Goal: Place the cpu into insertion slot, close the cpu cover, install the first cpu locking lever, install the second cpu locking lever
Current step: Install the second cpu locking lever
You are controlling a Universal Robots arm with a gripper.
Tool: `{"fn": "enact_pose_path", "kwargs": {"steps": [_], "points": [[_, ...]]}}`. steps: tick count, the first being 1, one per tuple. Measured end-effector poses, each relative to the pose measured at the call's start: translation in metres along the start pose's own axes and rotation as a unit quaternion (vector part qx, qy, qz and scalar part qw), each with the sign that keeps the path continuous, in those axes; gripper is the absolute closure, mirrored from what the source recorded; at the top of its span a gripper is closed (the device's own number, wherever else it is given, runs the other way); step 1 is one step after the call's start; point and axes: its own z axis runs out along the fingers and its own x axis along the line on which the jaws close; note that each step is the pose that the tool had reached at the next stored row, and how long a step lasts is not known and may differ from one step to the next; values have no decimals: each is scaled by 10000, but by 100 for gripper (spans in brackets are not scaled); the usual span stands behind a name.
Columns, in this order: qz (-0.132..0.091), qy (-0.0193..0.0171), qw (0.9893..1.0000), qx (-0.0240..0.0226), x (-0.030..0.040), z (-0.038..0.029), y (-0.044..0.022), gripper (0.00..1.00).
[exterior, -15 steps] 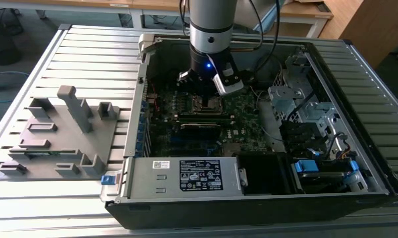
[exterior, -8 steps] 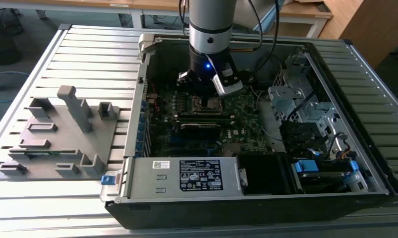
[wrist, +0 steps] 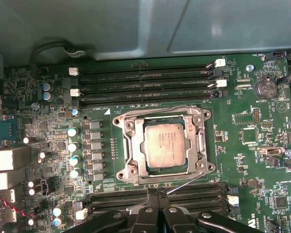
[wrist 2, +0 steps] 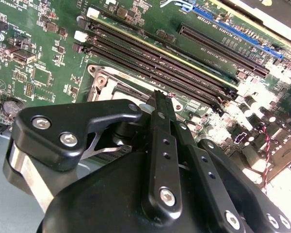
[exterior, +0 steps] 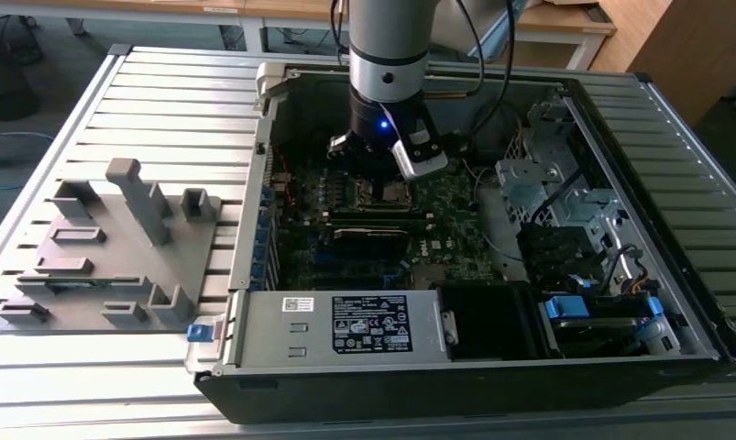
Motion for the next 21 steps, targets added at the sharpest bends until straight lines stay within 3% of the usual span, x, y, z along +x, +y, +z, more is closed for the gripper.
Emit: {"fn": "enact_pose_path", "kwargs": {"steps": [21], "points": [[0, -1, 10000, -1, 11, 32, -1, 90]]}}
